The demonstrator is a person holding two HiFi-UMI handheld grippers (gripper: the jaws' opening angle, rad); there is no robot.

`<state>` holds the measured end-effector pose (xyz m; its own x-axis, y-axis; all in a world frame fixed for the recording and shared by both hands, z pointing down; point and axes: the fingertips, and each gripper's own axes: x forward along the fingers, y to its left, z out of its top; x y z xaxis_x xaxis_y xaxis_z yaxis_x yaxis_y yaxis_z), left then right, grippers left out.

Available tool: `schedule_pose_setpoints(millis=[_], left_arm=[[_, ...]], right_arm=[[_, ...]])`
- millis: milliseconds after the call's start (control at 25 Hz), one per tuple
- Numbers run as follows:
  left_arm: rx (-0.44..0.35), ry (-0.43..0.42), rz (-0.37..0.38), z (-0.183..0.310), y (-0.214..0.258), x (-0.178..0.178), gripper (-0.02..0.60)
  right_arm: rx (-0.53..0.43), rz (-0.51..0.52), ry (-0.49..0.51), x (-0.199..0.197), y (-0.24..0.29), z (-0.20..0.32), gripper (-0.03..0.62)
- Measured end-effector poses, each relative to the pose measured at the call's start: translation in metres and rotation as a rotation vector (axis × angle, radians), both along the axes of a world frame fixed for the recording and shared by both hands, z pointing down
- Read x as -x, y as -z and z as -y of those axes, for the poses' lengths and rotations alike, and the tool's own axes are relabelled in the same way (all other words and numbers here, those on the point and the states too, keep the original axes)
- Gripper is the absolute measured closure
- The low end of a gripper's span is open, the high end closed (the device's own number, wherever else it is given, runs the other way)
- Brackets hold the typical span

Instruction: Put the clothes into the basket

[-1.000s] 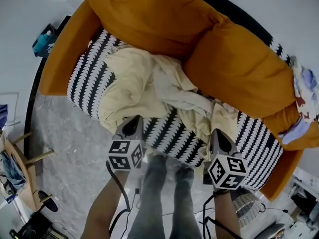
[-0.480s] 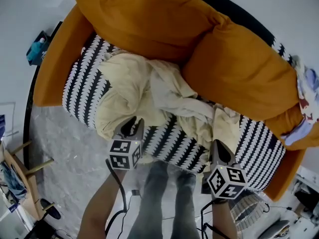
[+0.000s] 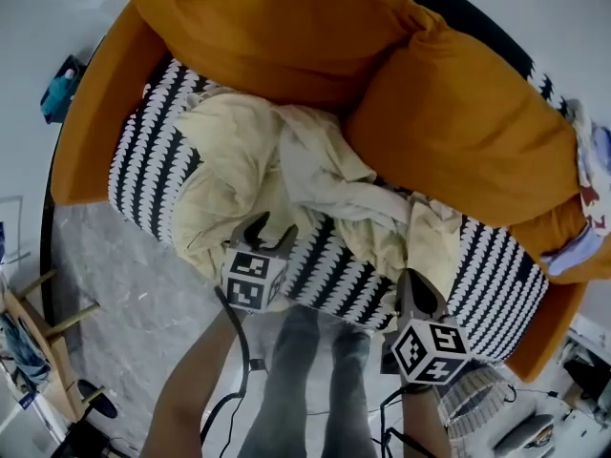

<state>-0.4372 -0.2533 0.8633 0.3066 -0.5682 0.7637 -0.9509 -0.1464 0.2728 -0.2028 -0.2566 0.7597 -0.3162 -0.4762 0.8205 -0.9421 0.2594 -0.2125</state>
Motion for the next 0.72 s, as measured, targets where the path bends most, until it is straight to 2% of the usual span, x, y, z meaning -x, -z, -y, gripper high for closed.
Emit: schedule_pose_setpoints(millis=[200,320,440,560,640,720], left_arm=[[0.014,0.002,0.036,0.007,-0.017,-0.006,0.337],[0.004,-0.004,0.099,0.013,-0.038,-0.004,0.339],[0.115,0.028,0.103,0.011,-0.046,-0.002,0.339],[0.144,0.027,0.117,0.009,-0.046,-0.001,0.345],[0.139,0.015,0.146,0.005,-0.045,0.003,0.371],[0.14,0.034,0.166,0.003,-0.045,0.012,0.445]], right_arm=[[0.015,-0.004,-0.023,-0.012,-0.006,-0.006,0.591],[0.023,-0.004,-0.033,-0.021,-0.012,-0.008,0.591],[0.027,-0.005,-0.046,-0.03,-0.015,-0.008,0.591],[0.025,-0.003,-0.053,-0.036,-0.015,-0.01,0.591],[0.02,-0.003,-0.053,-0.037,-0.014,-0.013,0.591],[0.018,-0.003,-0.053,-0.039,-0.013,-0.014,0.591]])
